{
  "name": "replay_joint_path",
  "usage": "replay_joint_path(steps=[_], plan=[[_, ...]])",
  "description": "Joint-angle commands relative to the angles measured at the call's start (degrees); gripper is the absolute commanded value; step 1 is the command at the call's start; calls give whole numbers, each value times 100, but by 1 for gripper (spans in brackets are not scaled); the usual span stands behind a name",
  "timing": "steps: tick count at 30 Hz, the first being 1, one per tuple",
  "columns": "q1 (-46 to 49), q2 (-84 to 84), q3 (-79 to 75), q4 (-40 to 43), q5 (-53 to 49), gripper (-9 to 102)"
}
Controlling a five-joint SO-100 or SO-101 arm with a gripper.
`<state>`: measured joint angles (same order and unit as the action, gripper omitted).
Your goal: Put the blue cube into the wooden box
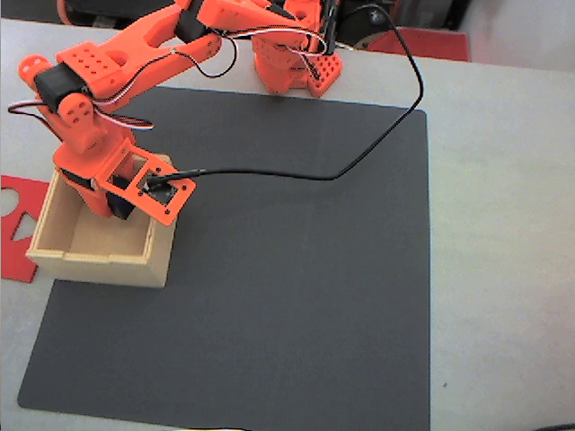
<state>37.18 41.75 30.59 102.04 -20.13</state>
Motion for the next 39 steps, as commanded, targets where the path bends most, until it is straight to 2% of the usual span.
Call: replay_joint_path(steps=[1, 12, 18, 20, 24, 29, 33, 36, 39], plan=[[18, -97, -88, -79, 9, 2], [-44, -492, -510, 62, 0, 23], [-149, 545, -571, 114, 18, 28], [-202, 1143, -571, 114, 26, 24], [-378, 2575, -598, 97, 176, 1], [-703, 4342, -501, 132, 413, 0], [-1037, 6021, 149, 123, 589, 0], [-1749, 7594, 1389, 70, 624, 0], [-2830, 9545, 3542, -352, 589, 0]])
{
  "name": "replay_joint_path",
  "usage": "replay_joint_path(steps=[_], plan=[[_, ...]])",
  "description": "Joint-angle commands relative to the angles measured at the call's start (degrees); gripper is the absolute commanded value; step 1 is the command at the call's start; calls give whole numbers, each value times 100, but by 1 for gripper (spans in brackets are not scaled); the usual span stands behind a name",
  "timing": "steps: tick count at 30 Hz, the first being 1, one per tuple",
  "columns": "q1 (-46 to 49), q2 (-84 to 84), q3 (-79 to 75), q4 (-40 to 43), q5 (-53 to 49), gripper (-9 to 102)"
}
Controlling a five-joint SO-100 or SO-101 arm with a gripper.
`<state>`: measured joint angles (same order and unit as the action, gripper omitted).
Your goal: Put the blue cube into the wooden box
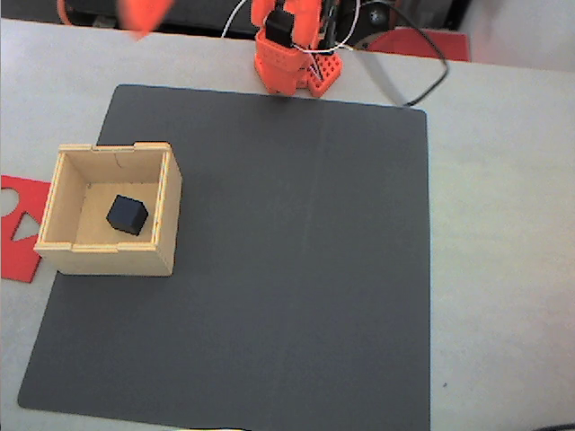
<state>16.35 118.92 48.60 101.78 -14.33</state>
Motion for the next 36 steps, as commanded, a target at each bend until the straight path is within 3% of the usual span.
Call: replay_joint_path(steps=[1, 13, 25, 36], plan=[[-940, 2443, 2461, -554, 0, 0], [-940, 6293, 7198, -1564, -809, 0], [-949, 6223, 10345, -3015, -615, 0], [-1072, 7242, 12076, -3173, -220, 0]])
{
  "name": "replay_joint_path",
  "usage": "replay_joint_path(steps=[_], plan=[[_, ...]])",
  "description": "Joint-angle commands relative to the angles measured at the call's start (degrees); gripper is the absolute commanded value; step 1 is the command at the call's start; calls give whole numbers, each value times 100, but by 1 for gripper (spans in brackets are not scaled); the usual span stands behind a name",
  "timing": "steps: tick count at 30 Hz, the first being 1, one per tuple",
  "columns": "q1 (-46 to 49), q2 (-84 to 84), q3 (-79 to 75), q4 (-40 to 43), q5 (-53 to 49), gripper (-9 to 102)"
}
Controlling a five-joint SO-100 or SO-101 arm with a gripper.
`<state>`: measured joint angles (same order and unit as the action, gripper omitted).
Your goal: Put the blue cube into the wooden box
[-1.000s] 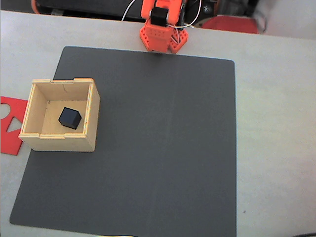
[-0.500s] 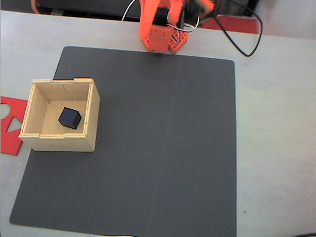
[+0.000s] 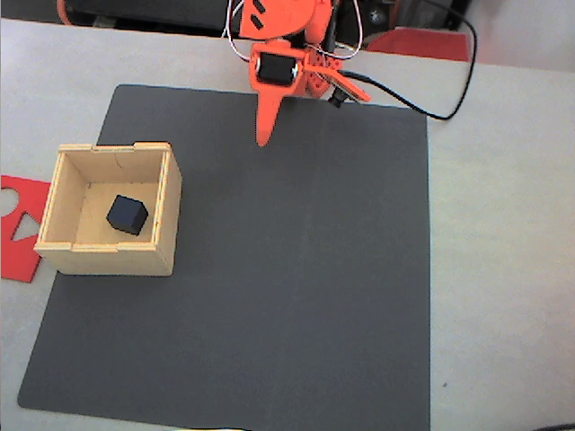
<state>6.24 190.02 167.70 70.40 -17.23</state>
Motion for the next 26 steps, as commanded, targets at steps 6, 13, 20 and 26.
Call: replay_joint_path(steps=[6, 13, 20, 26], plan=[[-44, 132, 448, 35, 220, 0], [-132, 132, 448, 44, 158, 0], [-132, 132, 448, 53, 158, 0], [-132, 132, 448, 53, 158, 0]])
